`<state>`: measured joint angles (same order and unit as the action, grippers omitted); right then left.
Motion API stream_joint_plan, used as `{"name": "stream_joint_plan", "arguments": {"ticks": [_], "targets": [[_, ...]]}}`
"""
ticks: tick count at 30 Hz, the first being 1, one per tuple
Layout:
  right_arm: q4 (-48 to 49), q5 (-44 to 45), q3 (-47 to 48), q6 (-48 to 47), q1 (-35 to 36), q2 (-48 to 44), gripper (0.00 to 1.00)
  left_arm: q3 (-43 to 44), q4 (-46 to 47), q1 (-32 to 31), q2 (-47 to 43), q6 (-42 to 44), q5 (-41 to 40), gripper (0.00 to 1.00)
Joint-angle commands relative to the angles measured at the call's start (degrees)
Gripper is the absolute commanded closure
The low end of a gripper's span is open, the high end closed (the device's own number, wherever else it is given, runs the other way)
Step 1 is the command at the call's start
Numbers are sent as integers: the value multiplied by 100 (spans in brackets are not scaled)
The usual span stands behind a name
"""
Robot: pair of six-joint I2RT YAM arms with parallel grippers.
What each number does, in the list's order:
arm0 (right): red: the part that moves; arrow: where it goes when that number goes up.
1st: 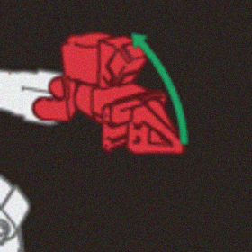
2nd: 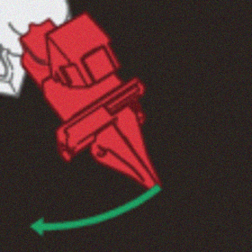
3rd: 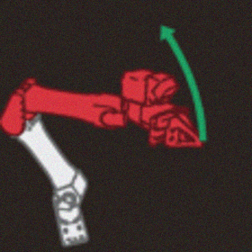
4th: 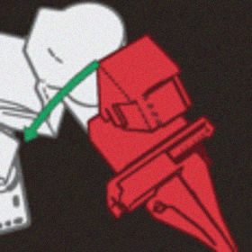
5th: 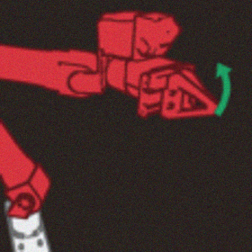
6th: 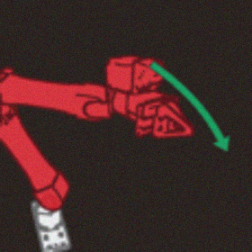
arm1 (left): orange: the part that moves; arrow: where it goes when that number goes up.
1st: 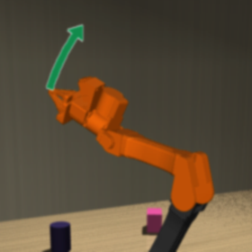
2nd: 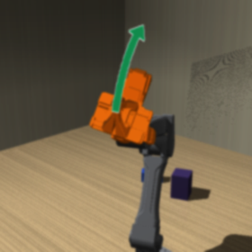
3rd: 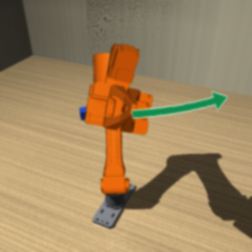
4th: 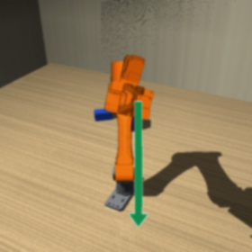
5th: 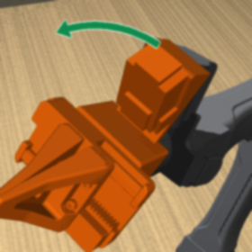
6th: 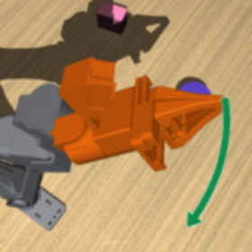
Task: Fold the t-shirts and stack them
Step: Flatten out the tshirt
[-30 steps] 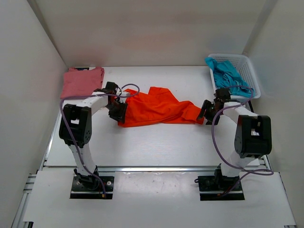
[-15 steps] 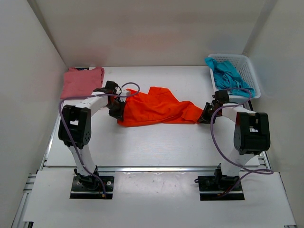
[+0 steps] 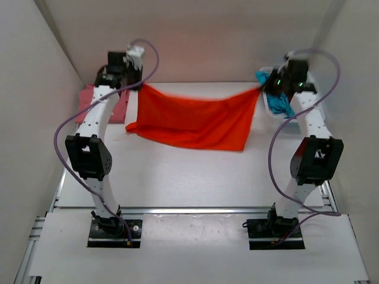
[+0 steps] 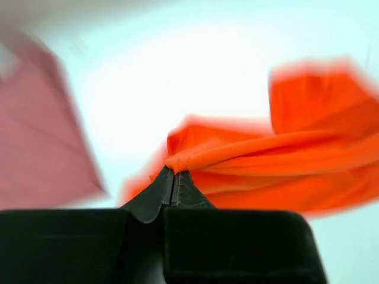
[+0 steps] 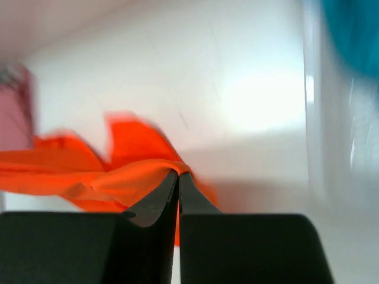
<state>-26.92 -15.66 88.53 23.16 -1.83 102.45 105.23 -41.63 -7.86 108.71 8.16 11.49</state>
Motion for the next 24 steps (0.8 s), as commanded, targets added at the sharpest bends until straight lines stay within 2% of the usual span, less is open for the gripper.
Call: {"name": "stream_joint_plan", "arguments": {"ticks": [1,2,3,5,8,10,11,13,15,20,22,24], "targets": [[38,-95,2049,-48,-142,-103,100,1557,786,363,-69,-139,-497,100],[29,35,2219,-57,-160,-129,100,1953,857,390,-43,-192,-542,100],[46,202,2543,-92,-134,-225,100,2079,1032,442,-51,-184,-560,100],[116,387,2573,-153,-81,-453,100,2169,1261,522,-209,-210,-604,100],[502,537,1889,-215,-29,-1112,100,2308,1254,627,-402,-201,-464,100],[696,643,864,-224,33,-1796,100,2039,1157,767,-630,-140,-254,100],[749,748,572,-207,129,-1938,100,1776,1148,768,-692,-70,-183,100],[811,880,-603,-171,156,-2666,100,1011,1104,785,-1156,158,-147,100],[645,959,-1325,-40,358,-3149,100,-50,1034,751,-1553,421,-51,100],[-611,1442,-3101,372,1104,-4337,100,-2493,429,680,-2765,1080,82,100],[-953,1304,-3612,627,1254,-4689,100,-3513,139,707,-2916,1309,-40,100],[-1226,1136,-4174,848,1386,-4953,100,-4138,-152,680,-3039,1468,-207,100]]}}
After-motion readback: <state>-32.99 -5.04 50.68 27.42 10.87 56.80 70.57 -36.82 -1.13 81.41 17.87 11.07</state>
